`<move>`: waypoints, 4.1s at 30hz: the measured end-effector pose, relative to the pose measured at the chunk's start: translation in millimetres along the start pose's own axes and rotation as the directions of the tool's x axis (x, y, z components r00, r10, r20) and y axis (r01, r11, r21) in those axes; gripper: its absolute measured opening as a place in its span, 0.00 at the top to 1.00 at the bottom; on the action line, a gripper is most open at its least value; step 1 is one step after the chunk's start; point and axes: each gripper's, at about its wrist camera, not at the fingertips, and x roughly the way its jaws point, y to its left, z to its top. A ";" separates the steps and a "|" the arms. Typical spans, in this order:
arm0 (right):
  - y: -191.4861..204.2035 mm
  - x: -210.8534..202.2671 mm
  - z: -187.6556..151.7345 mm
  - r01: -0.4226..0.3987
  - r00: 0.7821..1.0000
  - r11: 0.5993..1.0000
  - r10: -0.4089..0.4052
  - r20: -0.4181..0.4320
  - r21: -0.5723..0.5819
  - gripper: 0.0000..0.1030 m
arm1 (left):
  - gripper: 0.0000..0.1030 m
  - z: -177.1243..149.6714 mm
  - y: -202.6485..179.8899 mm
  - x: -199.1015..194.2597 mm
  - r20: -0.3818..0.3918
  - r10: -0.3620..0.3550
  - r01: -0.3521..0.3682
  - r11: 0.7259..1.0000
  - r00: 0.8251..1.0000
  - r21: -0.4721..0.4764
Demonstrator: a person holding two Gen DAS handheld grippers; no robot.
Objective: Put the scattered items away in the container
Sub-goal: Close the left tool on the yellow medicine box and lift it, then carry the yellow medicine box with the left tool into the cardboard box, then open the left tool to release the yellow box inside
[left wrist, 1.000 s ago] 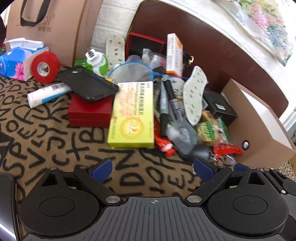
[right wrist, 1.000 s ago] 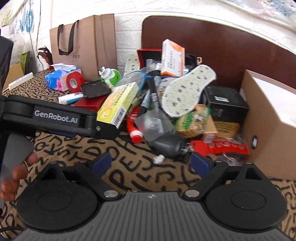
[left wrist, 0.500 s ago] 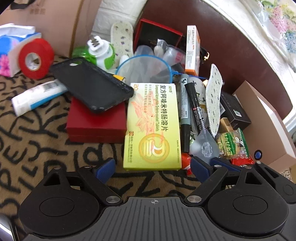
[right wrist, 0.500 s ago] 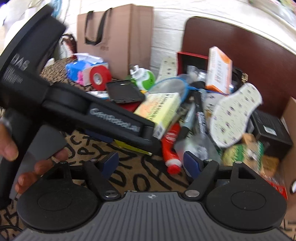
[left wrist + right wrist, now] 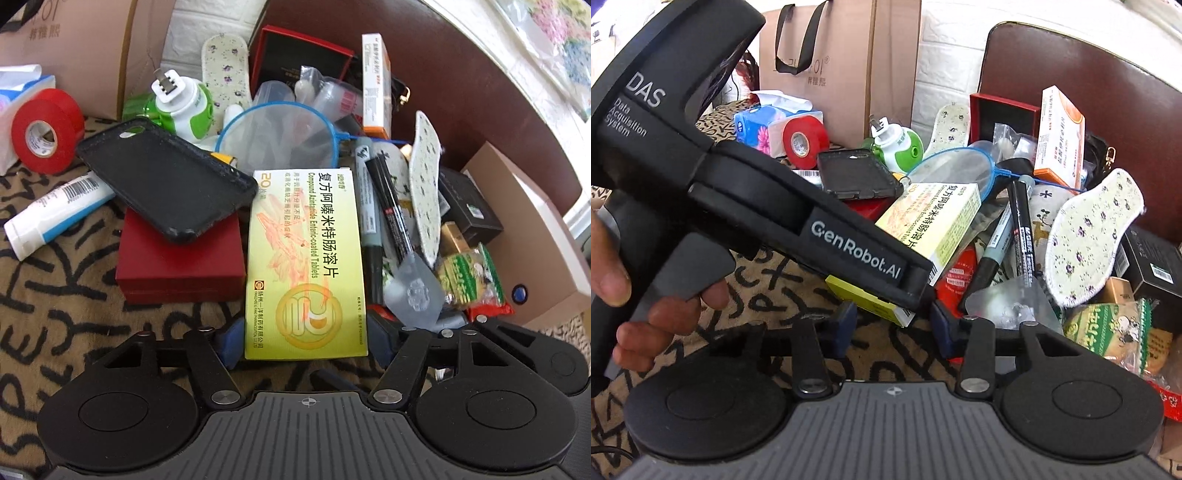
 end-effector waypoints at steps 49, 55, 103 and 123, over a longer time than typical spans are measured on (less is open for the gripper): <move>8.8 -114.1 -98.4 -0.033 0.996 0.987 0.046 -0.081 0.158 0.35 | 0.31 -93.1 -90.6 -39.8 -0.159 -0.083 0.099 0.991 0.984 0.091; 7.0 -111.9 -98.1 -0.049 0.993 0.982 0.067 -0.092 0.184 0.37 | 0.31 -96.1 -97.0 -39.5 -0.157 -0.060 0.079 0.990 0.986 0.119; -231.4 -169.4 -60.4 0.296 0.924 0.873 -0.365 0.117 0.388 0.39 | 0.31 71.4 -326.8 92.1 -0.087 -0.318 0.330 0.898 0.944 0.293; -264.5 -135.8 -70.9 0.292 0.933 0.858 -0.353 0.073 0.423 0.20 | 0.05 72.2 -334.2 117.1 -0.032 -0.285 0.275 0.884 0.958 0.379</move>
